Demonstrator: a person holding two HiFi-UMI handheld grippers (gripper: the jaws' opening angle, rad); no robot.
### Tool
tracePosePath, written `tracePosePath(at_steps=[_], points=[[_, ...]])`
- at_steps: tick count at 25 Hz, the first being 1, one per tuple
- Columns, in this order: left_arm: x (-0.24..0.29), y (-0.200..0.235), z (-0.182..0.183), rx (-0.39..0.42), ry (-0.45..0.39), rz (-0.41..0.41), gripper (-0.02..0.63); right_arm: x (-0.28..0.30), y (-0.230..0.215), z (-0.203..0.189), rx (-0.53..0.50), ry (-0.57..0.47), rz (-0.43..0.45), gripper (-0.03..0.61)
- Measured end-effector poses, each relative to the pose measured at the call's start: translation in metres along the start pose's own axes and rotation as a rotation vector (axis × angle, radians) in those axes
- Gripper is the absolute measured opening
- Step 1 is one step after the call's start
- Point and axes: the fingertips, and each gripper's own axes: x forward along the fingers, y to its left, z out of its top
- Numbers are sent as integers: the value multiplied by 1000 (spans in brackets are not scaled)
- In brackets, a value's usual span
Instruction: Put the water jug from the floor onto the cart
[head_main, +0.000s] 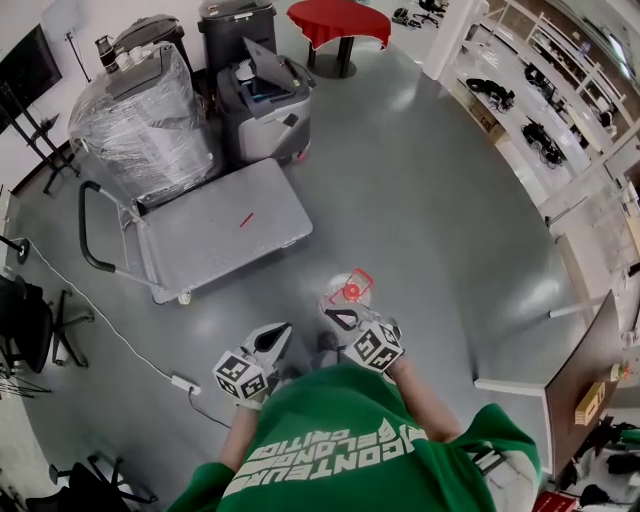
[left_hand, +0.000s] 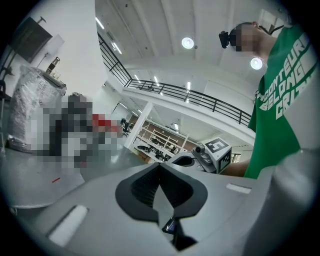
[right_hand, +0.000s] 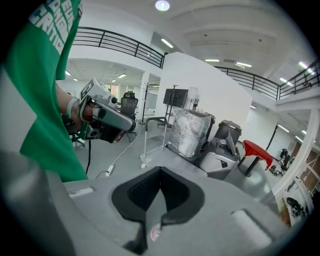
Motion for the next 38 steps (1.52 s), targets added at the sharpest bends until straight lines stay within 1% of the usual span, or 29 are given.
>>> tracePosePath(at_steps=[9,12,30,38], points=[[20,15,18,15,-10,23,9,8,-32,2,-10,-12,1,-8],[26,17,19,17,-5,26,9,9,-39,1,-11,-17,4,-8],[74,20,22,22,38,53,9,10,-81,-24,20,-32,35,-8],[109,8,26,42,51,57,9,-3,-107,-45,57,-50,42,-8]])
